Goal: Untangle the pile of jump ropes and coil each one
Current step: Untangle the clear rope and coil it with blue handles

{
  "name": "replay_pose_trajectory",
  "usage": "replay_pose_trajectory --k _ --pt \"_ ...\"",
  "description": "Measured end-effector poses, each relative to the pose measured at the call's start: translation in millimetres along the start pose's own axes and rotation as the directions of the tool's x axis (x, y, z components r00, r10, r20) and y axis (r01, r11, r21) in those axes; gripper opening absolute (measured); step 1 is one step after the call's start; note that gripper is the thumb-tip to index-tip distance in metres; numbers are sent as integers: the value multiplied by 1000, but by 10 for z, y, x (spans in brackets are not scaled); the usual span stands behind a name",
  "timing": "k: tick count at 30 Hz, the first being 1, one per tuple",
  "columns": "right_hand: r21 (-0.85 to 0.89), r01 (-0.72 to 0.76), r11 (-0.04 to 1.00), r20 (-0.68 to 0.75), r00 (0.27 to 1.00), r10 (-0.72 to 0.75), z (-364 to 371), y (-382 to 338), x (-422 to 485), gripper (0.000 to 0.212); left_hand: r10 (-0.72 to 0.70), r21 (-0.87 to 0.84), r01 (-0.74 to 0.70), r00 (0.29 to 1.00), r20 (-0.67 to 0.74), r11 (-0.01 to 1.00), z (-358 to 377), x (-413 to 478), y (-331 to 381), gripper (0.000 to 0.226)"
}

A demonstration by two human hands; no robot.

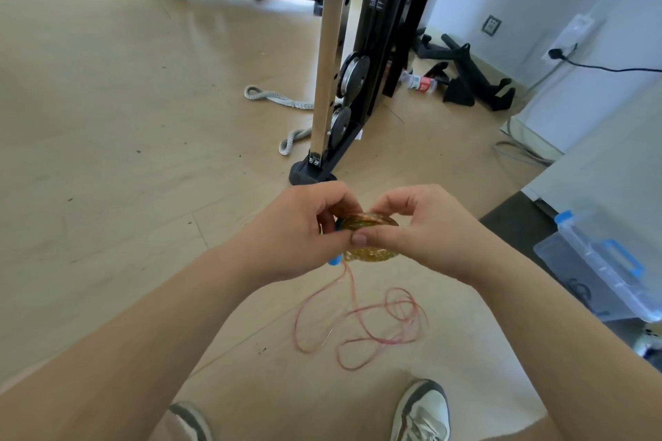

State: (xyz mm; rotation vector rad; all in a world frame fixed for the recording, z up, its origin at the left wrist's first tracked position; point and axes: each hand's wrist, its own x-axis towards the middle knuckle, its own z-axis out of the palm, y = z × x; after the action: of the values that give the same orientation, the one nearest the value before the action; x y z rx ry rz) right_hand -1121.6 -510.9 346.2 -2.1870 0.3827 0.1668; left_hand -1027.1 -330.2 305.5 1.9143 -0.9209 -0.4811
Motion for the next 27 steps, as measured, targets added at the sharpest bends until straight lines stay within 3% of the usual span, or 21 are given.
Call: replay_pose_trajectory --k 3,8,13,17,20,23,27 --pt "58 19 998 26 999 -20 -16 91 9 18 2 51 0 998 -55 999 52 47 -20 18" --pt "-21 58 998 82 995 -56 -99 231 46 13 -43 63 48 996 -77 997 133 121 -43 16" --pt "-84 98 992 20 995 -96 -66 319 112 12 -44 57 52 990 -136 997 194 146 -79 14" --pt "-195 76 978 -41 995 -86 -16 385 175 16 -92 63 97 993 -75 993 227 150 -96 29" --pt "-230 39 973 -81 995 -59 -16 431 208 19 -186 184 175 982 43 967 177 169 -147 48" --pt "-243 33 969 -71 996 -52 1 456 196 18 -225 314 174 965 136 933 160 162 -179 30" --pt "-241 24 970 -58 998 -39 -1 445 181 19 -233 389 195 971 50 900 96 169 -184 18"
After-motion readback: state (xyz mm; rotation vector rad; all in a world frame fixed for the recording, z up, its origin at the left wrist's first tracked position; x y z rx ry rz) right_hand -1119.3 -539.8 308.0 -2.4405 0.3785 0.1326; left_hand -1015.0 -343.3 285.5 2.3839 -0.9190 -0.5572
